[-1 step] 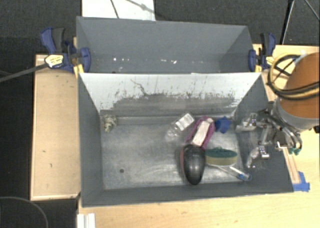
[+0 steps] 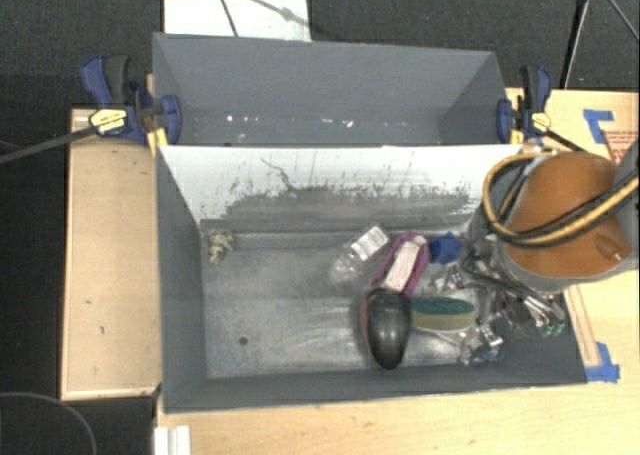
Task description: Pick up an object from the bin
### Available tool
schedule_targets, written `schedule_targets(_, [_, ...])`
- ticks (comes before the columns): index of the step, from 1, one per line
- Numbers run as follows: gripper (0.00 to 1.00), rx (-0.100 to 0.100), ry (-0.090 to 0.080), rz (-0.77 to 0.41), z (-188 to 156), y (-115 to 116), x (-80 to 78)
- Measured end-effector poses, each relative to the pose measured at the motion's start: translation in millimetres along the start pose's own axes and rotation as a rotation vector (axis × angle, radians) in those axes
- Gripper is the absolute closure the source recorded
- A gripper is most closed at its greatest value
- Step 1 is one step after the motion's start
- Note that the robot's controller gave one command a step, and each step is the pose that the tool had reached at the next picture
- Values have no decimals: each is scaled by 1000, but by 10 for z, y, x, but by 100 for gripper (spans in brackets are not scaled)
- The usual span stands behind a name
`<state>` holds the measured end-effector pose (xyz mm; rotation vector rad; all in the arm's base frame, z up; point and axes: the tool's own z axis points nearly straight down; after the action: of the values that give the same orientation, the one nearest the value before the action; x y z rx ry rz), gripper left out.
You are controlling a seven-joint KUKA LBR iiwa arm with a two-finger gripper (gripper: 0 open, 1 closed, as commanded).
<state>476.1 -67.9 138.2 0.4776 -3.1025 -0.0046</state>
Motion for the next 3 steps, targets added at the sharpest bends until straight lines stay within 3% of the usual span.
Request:
schedule_targets(1, [0,2,-6,-282,254,710,-232])
schedule_targets(2, [0,-1,-8,-356,385,2184,-740])
schedule_targets(3, [0,4,-9,-740,652,1261,-937])
